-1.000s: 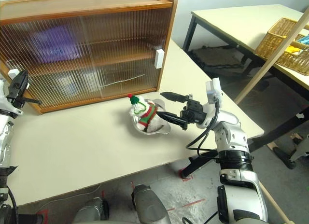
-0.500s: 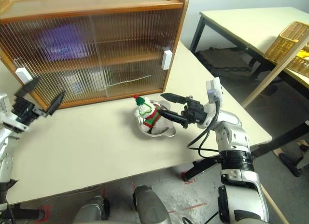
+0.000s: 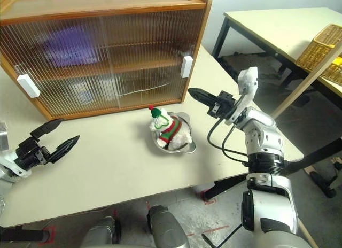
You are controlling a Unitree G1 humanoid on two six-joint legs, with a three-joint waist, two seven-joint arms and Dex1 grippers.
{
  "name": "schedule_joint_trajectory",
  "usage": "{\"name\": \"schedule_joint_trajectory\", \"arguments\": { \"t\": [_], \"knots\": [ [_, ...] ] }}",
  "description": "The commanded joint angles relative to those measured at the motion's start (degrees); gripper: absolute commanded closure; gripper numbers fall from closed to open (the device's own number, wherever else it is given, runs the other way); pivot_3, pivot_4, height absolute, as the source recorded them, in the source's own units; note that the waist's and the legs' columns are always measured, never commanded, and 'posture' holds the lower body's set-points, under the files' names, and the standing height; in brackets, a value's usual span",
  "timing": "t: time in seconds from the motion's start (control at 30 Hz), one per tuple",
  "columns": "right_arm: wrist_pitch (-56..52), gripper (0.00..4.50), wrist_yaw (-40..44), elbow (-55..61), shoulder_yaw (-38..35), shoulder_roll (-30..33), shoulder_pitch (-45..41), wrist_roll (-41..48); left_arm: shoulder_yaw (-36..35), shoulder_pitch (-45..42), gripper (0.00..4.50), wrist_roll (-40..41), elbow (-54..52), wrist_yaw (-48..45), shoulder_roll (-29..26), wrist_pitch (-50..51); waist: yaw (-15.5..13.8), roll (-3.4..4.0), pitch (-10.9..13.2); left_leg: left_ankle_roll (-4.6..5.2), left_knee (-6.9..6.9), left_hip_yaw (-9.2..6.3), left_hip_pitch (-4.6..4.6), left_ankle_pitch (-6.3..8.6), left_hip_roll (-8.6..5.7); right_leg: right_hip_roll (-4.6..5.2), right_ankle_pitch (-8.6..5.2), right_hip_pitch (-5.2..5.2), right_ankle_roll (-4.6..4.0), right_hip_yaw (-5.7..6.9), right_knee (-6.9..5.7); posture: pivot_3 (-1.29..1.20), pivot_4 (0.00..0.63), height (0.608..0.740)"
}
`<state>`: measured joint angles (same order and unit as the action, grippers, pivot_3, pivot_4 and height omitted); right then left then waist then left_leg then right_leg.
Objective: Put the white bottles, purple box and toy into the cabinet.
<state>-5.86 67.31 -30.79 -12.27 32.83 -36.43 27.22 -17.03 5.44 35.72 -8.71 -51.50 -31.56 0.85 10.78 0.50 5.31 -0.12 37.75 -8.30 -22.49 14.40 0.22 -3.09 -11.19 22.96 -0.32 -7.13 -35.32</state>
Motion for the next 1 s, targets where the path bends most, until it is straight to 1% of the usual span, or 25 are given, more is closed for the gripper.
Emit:
{"name": "schedule_joint_trajectory", "arguments": {
  "t": [0.03,0.2,0.33,0.4,0.5,0.6,1.0],
  "knots": [
    [1.72,4.45,-2.72,-2.72,0.89,0.23,-1.23,-3.22,-0.23,1.14,0.00,1.57,-0.67,-2.91,1.36,-1.56,0.03,0.03,-0.02,0.01,0.00,0.00,0.00,0.01,0.01,0.00,0.00,0.00,0.00,0.00,0.01,-0.23,0.091,0.740],
    [4.16,4.45,-7.59,-6.92,0.52,-0.54,-4.76,-6.06,-0.81,0.84,0.00,5.86,-3.05,-6.63,2.82,-1.84,0.07,0.05,-0.03,0.03,-0.01,0.01,-0.12,0.02,0.05,0.00,0.00,0.11,0.01,0.00,0.00,-0.22,0.091,0.740],
    [6.29,4.45,-11.53,-10.78,0.19,-1.44,-8.15,-7.65,-0.05,0.51,0.00,5.00,-3.08,-8.76,1.89,-2.11,0.11,0.17,-0.11,0.05,0.01,0.01,-0.19,0.01,0.09,-0.01,0.06,0.18,0.04,0.00,-0.02,-0.22,0.089,0.740],
    [7.21,4.45,-12.41,-11.98,0.13,-1.61,-9.07,-7.98,-0.04,0.25,0.00,4.95,-3.41,-8.92,1.96,-2.11,0.11,0.17,-0.11,0.06,0.01,0.00,-0.19,0.00,0.13,-0.01,0.08,0.18,0.04,0.01,-0.02,-0.22,0.089,0.740],
    [8.05,4.45,-15.71,-14.63,-0.15,-1.52,-11.35,-9.07,-0.96,-1.78,0.00,7.38,-4.95,-7.24,3.04,-1.31,-0.07,0.19,-0.12,0.07,0.03,0.00,-0.22,-0.01,0.14,-0.01,0.10,0.19,0.07,0.01,-0.01,-0.21,0.082,0.740],
    [8.28,4.45,-18.09,-16.99,0.27,-1.41,-12.80,-10.29,-0.49,-2.28,0.00,6.77,-4.38,-7.32,3.10,-1.57,-0.21,0.27,-0.17,0.09,0.08,0.00,-0.26,-0.02,0.14,0.01,0.16,0.19,0.13,0.00,0.01,-0.21,0.080,0.740],
    [9.48,4.45,-20.03,-19.77,1.22,-4.07,-15.59,-12.16,0.92,-2.16,0.00,5.21,-4.01,-7.23,4.46,-1.92,-0.22,0.34,-0.22,0.14,0.10,0.04,-0.26,-0.05,0.17,0.01,0.27,0.21,0.18,-0.01,0.02,-0.20,0.074,0.740]
  ]
}}
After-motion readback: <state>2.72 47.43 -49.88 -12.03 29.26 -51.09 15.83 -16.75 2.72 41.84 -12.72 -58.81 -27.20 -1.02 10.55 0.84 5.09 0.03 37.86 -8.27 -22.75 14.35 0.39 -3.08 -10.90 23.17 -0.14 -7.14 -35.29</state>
